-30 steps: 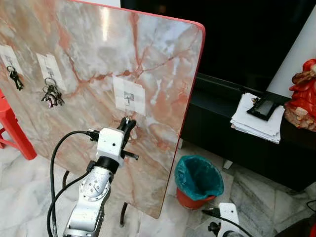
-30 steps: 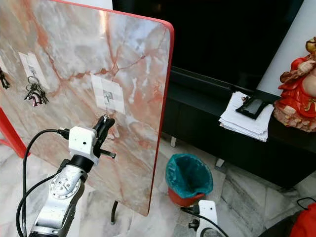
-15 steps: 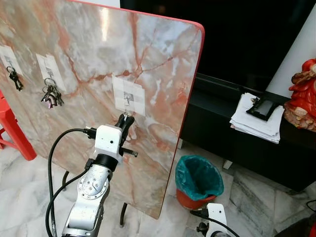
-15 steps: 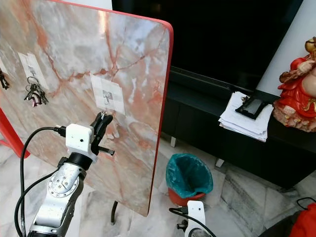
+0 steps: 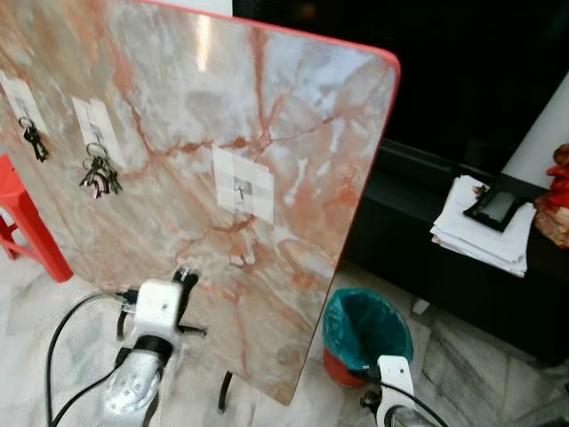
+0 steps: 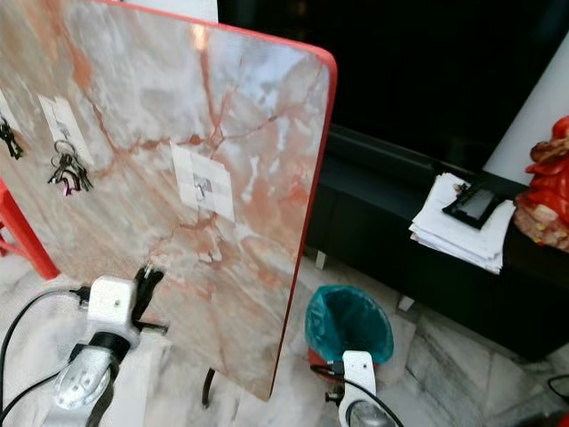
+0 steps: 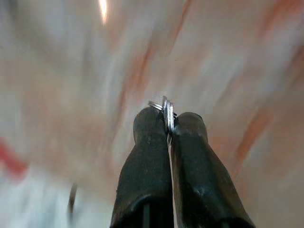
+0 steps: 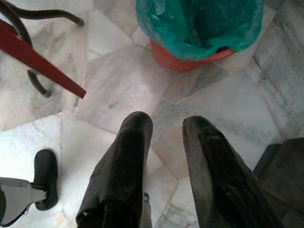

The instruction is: Hang keys on a hook

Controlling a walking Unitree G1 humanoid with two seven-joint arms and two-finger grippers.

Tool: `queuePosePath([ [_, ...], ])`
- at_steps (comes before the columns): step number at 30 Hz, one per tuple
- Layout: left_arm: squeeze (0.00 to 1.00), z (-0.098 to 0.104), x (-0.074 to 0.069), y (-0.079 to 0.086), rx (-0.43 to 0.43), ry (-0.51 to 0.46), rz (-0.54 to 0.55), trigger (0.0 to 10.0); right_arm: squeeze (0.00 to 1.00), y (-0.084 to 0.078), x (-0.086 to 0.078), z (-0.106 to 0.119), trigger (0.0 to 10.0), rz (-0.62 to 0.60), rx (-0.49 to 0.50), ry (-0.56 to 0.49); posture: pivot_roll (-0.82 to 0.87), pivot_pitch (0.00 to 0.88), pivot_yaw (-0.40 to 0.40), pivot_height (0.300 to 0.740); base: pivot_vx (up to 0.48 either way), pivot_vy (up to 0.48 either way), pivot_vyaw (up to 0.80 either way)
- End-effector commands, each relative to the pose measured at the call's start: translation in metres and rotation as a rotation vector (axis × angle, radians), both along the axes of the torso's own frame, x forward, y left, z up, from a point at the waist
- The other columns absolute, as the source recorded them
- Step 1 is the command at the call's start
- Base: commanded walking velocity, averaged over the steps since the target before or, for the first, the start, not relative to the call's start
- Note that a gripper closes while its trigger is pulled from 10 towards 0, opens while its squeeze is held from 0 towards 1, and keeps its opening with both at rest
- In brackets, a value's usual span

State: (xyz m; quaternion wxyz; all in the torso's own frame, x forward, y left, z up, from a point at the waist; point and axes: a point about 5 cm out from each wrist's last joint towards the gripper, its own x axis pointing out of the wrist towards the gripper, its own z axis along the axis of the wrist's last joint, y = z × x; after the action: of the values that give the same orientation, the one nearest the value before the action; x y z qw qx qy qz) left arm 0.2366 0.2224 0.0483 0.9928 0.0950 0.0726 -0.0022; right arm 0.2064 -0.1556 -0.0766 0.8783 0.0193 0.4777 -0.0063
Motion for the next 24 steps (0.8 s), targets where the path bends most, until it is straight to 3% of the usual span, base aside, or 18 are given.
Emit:
queuePosePath([
  [1, 0.0, -0.015, -0.007, 0.006, -0.038, 0.059, 0.038, 10.0, 0.0, -0.007, -0.001, 0.0, 10.0, -0.008, -0.01, 0.004, 0.1, 0.0, -0.097, 0.74, 0.0, 0.0, 0.0],
  [5, 0.0, -0.035, -0.019, 0.014, -0.034, 0.157, 0.076, 10.0, 0.0, -0.015, -0.005, -0.002, 10.0, -0.01, -0.017, 0.012, 0.08, 0.0, -0.093, 0.74, 0.0, 0.0, 0.0],
  [8, 0.0, -0.029, -0.016, 0.005, -0.055, 0.116, 0.052, 10.0, 0.0, -0.019, -0.012, -0.005, 10.0, -0.009, -0.023, 0.025, 0.1, 0.0, -0.101, 0.74, 0.08, 0.0, 0.0],
  [14, 0.0, -0.055, -0.026, -0.003, -0.036, 0.229, -0.002, 10.0, 0.0, -0.01, -0.018, -0.009, 10.0, 0.007, -0.021, 0.04, 0.1, 0.0, -0.099, 0.74, 0.261, 0.0, 0.0],
  [15, 0.0, -0.074, -0.039, 0.0, -0.035, 0.316, 0.021, 10.0, 0.0, -0.008, -0.019, -0.009, 10.0, 0.006, -0.019, 0.041, 0.09, 0.0, -0.093, 0.74, 0.262, 0.0, 0.0],
  [18, 0.0, -0.1, -0.066, 0.01, -0.032, 0.458, 0.09, 10.0, 0.0, -0.008, -0.023, -0.011, 10.0, 0.002, -0.021, 0.049, 0.1, 0.0, -0.096, 0.74, 0.261, 0.0, 0.0],
  [24, 0.0, -0.121, -0.095, 0.02, -0.031, 0.61, 0.172, 10.0, 0.0, -0.008, -0.023, -0.011, 10.0, 0.006, -0.02, 0.052, 0.1, 0.0, -0.096, 0.74, 0.256, 0.0, 0.0],
])
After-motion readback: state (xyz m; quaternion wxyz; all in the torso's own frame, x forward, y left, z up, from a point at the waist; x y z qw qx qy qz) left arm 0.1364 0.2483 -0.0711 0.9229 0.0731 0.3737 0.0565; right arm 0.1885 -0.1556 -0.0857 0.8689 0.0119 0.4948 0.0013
